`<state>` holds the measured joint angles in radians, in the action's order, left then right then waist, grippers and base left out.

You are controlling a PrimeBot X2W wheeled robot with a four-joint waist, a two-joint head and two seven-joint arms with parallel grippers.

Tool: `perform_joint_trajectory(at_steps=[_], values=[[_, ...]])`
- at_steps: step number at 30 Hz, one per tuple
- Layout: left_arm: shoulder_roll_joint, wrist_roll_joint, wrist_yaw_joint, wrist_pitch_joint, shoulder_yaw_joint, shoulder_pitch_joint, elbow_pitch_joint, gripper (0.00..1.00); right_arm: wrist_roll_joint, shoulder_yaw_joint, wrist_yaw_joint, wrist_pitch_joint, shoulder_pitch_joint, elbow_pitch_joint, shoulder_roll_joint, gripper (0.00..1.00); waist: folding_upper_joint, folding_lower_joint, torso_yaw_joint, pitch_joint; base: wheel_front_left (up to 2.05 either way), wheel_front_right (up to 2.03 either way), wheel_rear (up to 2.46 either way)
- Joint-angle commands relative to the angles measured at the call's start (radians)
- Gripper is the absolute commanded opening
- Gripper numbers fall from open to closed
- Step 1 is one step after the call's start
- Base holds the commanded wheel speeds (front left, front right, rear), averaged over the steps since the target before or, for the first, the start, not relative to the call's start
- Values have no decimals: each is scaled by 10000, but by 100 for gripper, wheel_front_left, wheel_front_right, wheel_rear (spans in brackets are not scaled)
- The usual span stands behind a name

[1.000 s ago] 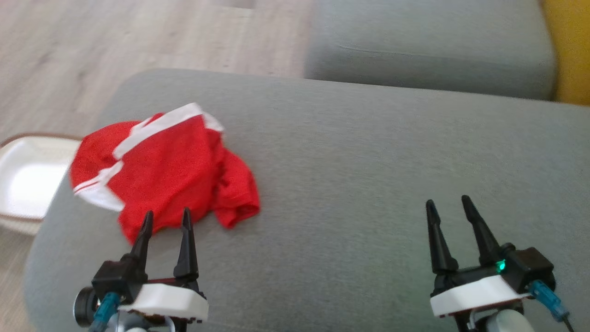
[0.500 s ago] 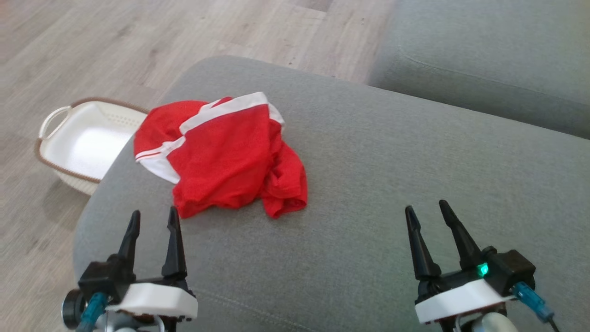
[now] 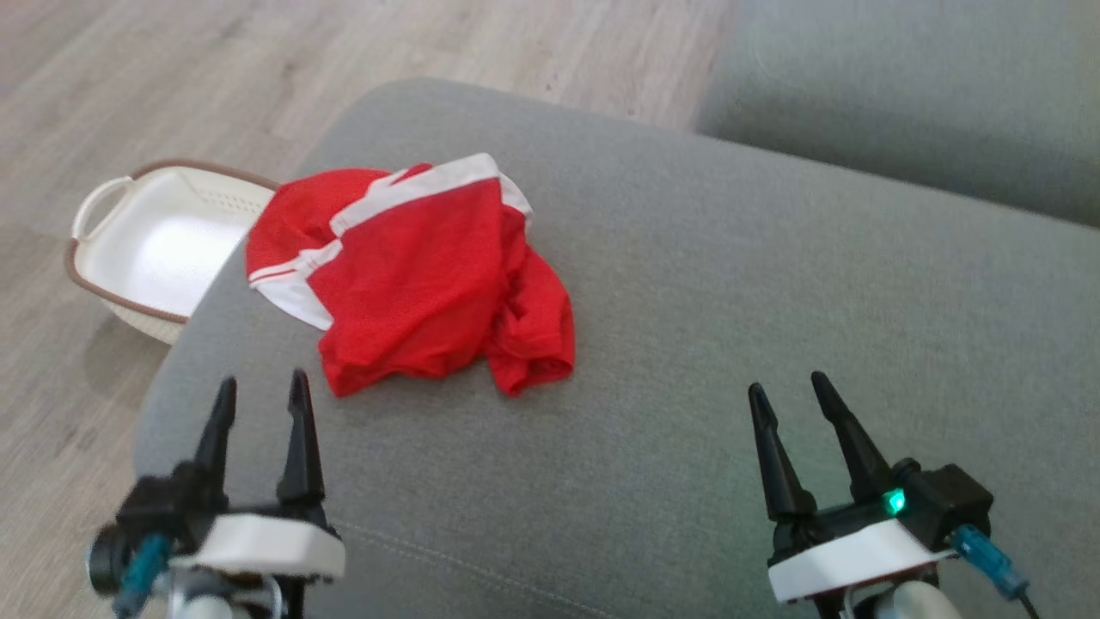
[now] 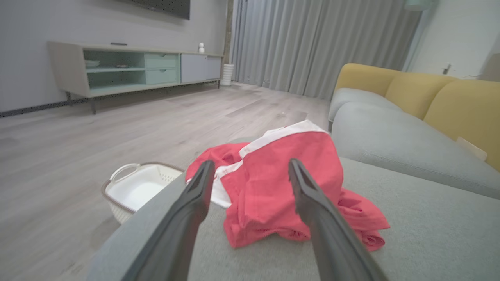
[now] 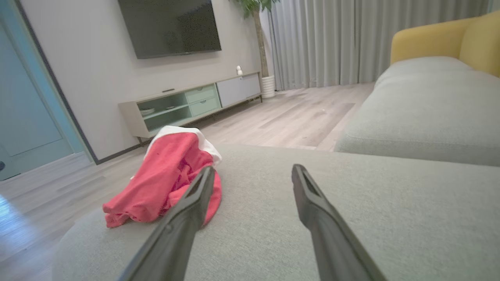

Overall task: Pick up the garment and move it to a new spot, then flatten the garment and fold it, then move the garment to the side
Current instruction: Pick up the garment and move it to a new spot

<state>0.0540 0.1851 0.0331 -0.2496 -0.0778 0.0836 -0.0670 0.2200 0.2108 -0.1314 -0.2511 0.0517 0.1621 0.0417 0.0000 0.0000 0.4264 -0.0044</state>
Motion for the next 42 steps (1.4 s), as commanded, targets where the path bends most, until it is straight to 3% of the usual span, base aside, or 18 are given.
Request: perform_joint_trajectory(at_steps=[1, 9, 13, 19, 24, 33, 34, 35, 42], values=[[22, -141, -94, -122, 406, -809, 318, 100, -35, 153, 7, -107, -473, -364, 85, 100, 0, 0, -211, 273, 0, 0, 0], [1144, -479, -1113, -47, 559, -3014, -748, 100, -493, -331, 7, -107, -1335, -739, 85, 100, 0, 0, -1079, 1848, 0, 0, 0], [2284, -84, -1562, 1470, -4, -5249, -1814, 100, -763, -810, 7, -107, -1872, -993, 85, 100, 0, 0, -1587, 2775, 0, 0, 0], [4058, 1714, -1632, 3828, -2388, -7369, -2821, 100, -908, -1227, 7, -107, -2234, -1146, 85, 100, 0, 0, -2080, 3396, 0, 0, 0], [5334, 3347, -1635, 4929, -4195, -8539, -3189, 100, -870, -1259, 7, -107, -2361, -1164, 85, 100, 0, 0, -2376, 3699, 0, 0, 0], [6246, 4331, -1636, 5370, -5741, -9655, -4404, 100, -526, -1076, 7, -107, -2348, -1075, 85, 100, 0, 0, -2768, 3978, 0, 0, 0], [6303, 4403, -1636, 5367, -5894, -9736, -4516, 63, -511, -1067, 7, -107, -2347, -1075, 85, 100, 0, 0, -2806, 3992, 0, 0, 0], [6341, 4488, -1636, 5308, -5966, -9814, -4637, 0, -503, -1066, 7, -107, -2346, -1076, 85, 100, 0, 0, -2829, 4001, 0, 0, 0], [6230, 4825, -1636, 4271, -5796, -10370, -5479, 0, -412, -1069, 7, -107, -2328, -940, 85, 100, 0, 0, -2867, 3699, 0, 0, 0]])
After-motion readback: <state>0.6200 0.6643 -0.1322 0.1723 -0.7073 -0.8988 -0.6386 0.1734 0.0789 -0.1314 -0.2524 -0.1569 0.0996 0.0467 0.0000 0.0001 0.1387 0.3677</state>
